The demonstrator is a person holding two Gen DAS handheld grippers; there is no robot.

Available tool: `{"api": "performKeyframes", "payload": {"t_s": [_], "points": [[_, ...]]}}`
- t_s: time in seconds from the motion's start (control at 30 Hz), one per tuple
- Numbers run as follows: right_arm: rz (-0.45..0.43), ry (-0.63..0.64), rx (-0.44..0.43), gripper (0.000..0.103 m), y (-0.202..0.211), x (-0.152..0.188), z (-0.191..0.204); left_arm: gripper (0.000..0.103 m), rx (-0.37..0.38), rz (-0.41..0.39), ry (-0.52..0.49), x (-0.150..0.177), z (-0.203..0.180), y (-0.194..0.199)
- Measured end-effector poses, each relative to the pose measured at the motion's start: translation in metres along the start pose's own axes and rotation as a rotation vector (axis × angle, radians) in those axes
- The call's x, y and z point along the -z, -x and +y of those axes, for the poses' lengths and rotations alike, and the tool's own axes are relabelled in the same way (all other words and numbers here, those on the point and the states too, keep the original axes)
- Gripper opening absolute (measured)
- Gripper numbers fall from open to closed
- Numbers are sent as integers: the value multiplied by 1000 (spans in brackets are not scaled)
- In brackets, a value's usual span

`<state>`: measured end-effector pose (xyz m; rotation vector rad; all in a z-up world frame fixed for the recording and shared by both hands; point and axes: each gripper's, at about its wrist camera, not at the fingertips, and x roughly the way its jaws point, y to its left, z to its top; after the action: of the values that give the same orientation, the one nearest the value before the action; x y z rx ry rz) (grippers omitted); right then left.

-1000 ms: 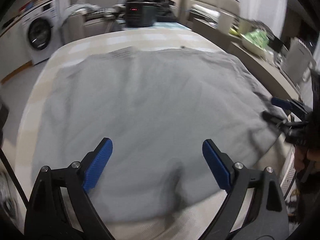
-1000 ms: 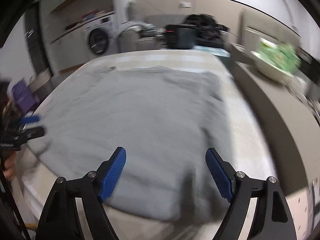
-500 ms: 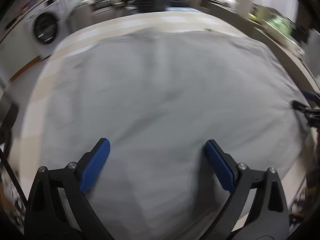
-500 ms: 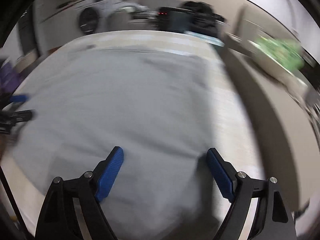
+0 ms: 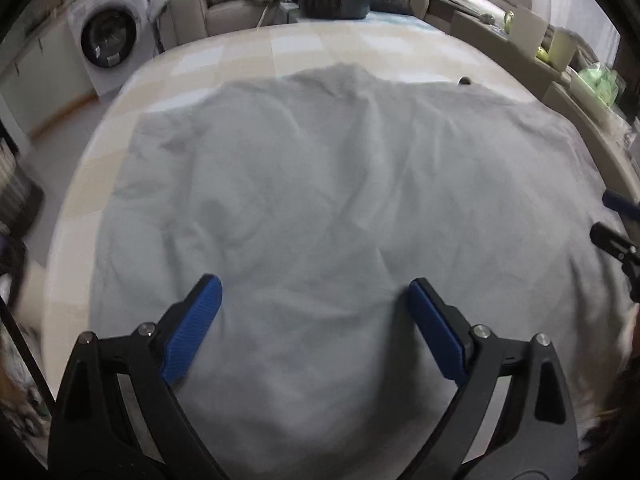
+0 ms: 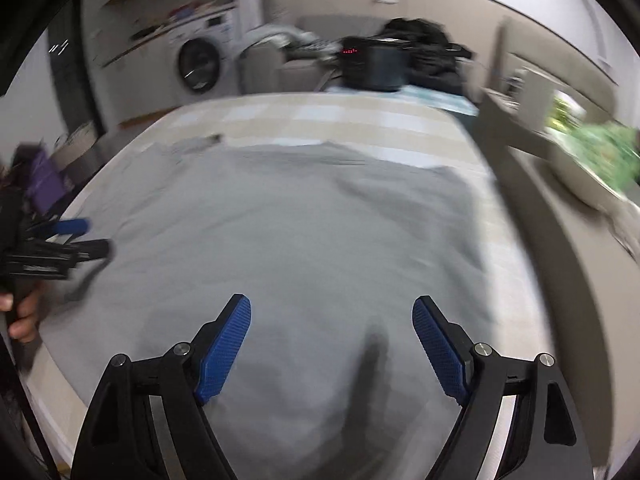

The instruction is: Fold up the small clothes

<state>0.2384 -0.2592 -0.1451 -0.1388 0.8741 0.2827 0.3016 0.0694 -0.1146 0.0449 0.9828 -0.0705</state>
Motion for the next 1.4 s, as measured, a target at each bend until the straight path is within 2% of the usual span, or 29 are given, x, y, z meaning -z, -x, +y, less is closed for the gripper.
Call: {"api": "performKeyframes", "payload": {"t_s": [0.03, 0.1, 0.13, 0.2, 0.33, 0.4, 0.43, 0.5, 0.63, 0.73, 0.83, 0.87, 0.9, 0.93, 1.0, 1.03, 1.1, 1.2, 1.3, 1.4], "points": [[36, 28, 9, 85, -11, -2, 6, 93, 3, 6, -7, 3, 0, 2], [59, 69, 85, 85, -17, 2, 5, 93, 10, 7, -9, 14, 5, 9], [48, 76, 140, 86, -17, 8, -4, 93, -20, 7, -7, 24, 12, 16], [53, 16, 152, 86, -16, 14, -32, 93, -65, 9, 23, 43, 28, 27], [57, -140, 204, 86, 5, 36, -78, 93, -75, 46, 197, 88, 76, 56], [41, -178, 160, 86, 15, 45, -85, 93, -45, 48, 297, 105, 95, 71], [21, -186, 124, 86, 23, 51, -83, 93, -2, 44, 363, 114, 105, 79], [-9, -161, 104, 86, 35, 56, -70, 88, 23, 46, 445, 126, 114, 91], [-50, -60, 50, 86, 59, 64, -22, 86, 110, 51, 495, 137, 117, 103], [-84, 49, 25, 86, 67, 64, 16, 84, 221, 59, 537, 143, 116, 100], [-95, 138, -18, 86, 70, 64, 48, 82, 231, 5, 575, 137, 118, 97], [-95, 154, -28, 86, 69, 65, 57, 79, 240, -4, 597, 137, 117, 96], [-92, 176, -46, 86, 67, 64, 67, 69, 234, -29, 616, 136, 117, 95], [-89, 188, -58, 86, 65, 66, 77, 65, 221, -42, 639, 135, 118, 93], [-80, 205, -75, 86, 62, 66, 88, 40, 179, -65, 659, 135, 117, 91], [-74, 218, -85, 86, 58, 64, 95, 33, 158, -75, 661, 134, 116, 89], [-70, 227, -98, 86, 56, 64, 102, 15, 170, -82, 674, 134, 114, 86], [-61, 234, -125, 86, 52, 63, 114, 7, 159, -107, 658, 133, 110, 88], [-54, 224, -158, 86, 44, 57, 124, 6, 150, -129, 637, 127, 109, 89], [-32, 212, -222, 86, 31, 49, 140, 6, 175, -153, 640, 122, 111, 97]]}}
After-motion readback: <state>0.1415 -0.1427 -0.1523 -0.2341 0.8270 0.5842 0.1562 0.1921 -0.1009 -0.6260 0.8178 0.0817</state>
